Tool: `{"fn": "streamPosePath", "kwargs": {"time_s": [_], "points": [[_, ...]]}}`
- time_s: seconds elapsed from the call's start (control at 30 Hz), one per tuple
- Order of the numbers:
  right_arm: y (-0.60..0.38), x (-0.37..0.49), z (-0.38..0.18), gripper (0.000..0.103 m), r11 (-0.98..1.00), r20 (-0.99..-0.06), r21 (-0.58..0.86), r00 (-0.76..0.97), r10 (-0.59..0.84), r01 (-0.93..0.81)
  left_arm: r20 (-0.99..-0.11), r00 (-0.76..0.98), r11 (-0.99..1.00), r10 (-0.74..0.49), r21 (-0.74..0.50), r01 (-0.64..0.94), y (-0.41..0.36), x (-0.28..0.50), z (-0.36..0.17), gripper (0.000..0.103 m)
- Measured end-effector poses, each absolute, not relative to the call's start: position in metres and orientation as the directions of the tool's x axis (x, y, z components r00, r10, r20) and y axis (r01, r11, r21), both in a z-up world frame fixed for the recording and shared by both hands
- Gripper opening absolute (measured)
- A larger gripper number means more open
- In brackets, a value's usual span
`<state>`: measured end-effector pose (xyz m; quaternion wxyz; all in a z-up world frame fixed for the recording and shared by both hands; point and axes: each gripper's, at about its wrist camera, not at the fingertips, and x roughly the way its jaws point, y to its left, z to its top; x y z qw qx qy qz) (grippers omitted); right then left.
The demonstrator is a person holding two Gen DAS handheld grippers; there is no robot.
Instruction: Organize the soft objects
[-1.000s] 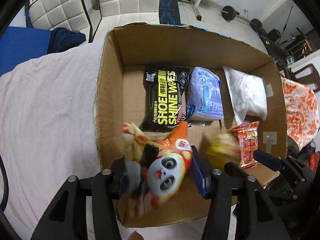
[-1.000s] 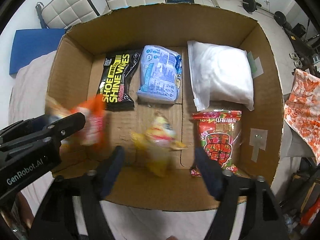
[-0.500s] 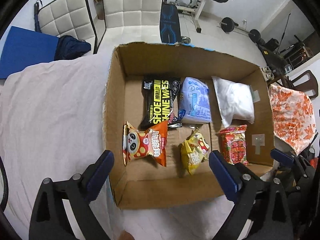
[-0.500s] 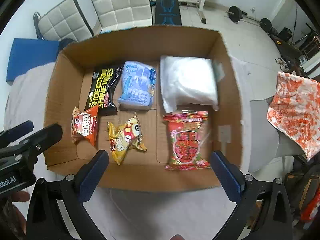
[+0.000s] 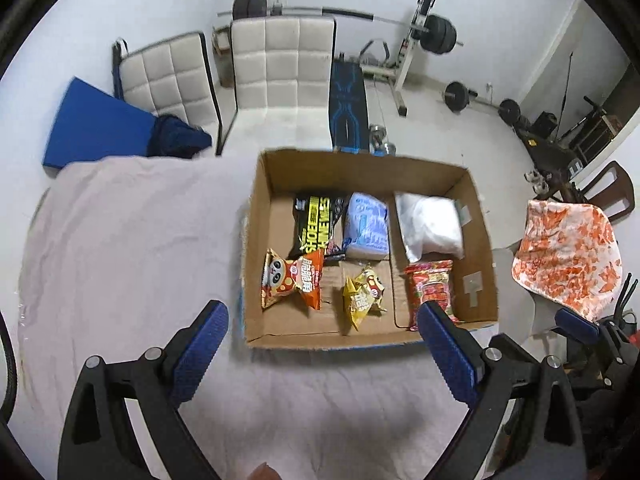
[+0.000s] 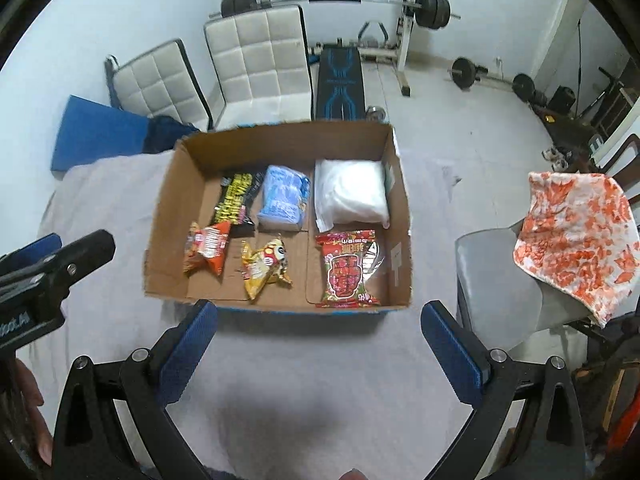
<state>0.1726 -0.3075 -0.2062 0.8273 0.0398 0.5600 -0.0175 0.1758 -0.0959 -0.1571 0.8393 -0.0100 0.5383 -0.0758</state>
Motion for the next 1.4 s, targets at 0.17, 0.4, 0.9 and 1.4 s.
{"fn": "streamPosePath", "kwargs": {"time_s": [0.17, 0.4, 0.9, 1.4], "points": [[-0.303, 0.132, -0.158, 0.103, 0.995, -0.902, 0.060, 0.431, 0.018, 0.083, -0.870, 0.474, 0.987, -0.134, -0.077, 0.138, -0.094, 0.142, -0.112, 0.097], [-0.300, 0.081, -0.098, 0.103, 0.993, -0.873, 0.060, 0.488, 0.001, 0.105, -0.835, 0.536, 0.989, -0.127, -0.068, 0.128, -0.079, 0.092, -0.061, 0.097], [-0.273, -0.006, -0.017, 0.103, 0.993, -0.807, 0.027, 0.588, -0.047, 0.116, -0.801, 0.589, 0.991, -0.110, -0.044, 0.125, -0.053, 0.009, -0.010, 0.097], [-0.261, -0.024, 0.001, 0.103, 0.992, -0.780, -0.001, 0.620, -0.081, 0.128, -0.788, 0.605, 0.992, -0.111, -0.047, 0.121, -0.038, -0.009, -0.005, 0.097]]}}
